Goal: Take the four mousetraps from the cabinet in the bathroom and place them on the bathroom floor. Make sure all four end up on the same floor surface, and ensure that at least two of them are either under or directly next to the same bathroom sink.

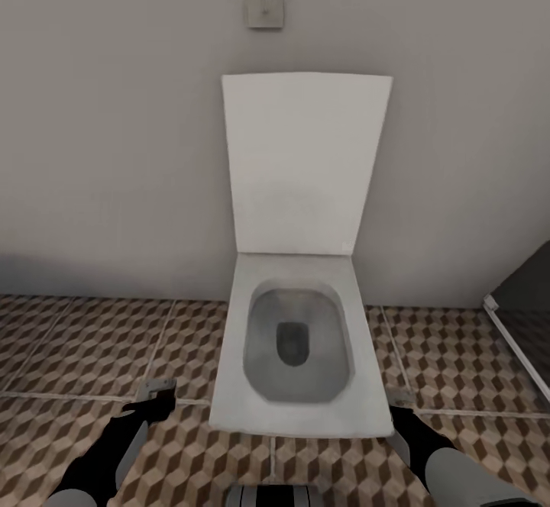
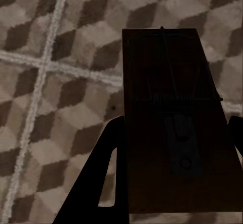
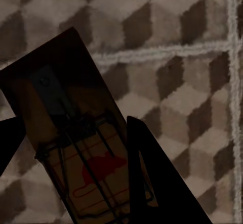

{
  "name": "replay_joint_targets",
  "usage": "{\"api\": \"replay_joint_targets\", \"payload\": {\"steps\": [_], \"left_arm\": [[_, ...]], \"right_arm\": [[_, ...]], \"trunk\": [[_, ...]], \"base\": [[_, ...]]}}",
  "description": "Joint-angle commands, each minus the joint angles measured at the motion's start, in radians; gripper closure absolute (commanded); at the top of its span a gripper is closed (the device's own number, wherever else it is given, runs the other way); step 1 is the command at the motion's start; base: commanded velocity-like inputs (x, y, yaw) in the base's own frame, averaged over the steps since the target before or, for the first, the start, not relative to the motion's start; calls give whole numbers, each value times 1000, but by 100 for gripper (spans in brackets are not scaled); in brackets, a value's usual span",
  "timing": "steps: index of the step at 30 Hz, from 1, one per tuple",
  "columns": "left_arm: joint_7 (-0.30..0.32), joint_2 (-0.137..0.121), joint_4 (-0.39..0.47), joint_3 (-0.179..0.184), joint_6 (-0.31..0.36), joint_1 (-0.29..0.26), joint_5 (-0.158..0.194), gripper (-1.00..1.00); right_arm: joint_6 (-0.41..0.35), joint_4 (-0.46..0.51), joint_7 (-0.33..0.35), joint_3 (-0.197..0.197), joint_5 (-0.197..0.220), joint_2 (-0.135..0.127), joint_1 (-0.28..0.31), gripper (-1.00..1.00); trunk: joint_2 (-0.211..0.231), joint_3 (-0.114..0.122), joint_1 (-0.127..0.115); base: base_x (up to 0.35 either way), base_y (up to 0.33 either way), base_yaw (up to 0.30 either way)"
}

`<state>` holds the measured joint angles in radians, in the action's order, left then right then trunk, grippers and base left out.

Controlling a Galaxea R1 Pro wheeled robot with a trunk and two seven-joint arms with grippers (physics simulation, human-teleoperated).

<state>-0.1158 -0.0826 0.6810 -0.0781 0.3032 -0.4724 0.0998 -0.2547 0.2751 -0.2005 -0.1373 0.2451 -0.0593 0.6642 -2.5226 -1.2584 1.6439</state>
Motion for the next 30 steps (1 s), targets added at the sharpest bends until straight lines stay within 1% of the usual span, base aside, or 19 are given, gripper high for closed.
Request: {"api": "replay_joint_targets", "payload": {"steps": [1, 8, 18, 30], "left_arm": [[-7, 0, 1, 1, 5, 0, 9, 100], [-8, 1, 1, 5, 5, 0, 8, 100], [-7, 1, 0, 1, 5, 0, 8, 100], [-7, 1, 1, 1, 5, 0, 8, 100]], "right_arm": [[-6, 3, -7, -9, 10, -1, 0, 100], [-6, 3, -7, -8, 10, -1, 0, 100], [-6, 3, -4, -8, 10, -1, 0, 100], [-8, 3, -9, -6, 11, -1, 0, 100]], "trunk": [[0, -1, 0], [0, -1, 0], [0, -1, 0], [0, -1, 0]], "base": [[135, 68, 0], [39, 15, 0], [44, -154, 0], [28, -13, 0]]}}
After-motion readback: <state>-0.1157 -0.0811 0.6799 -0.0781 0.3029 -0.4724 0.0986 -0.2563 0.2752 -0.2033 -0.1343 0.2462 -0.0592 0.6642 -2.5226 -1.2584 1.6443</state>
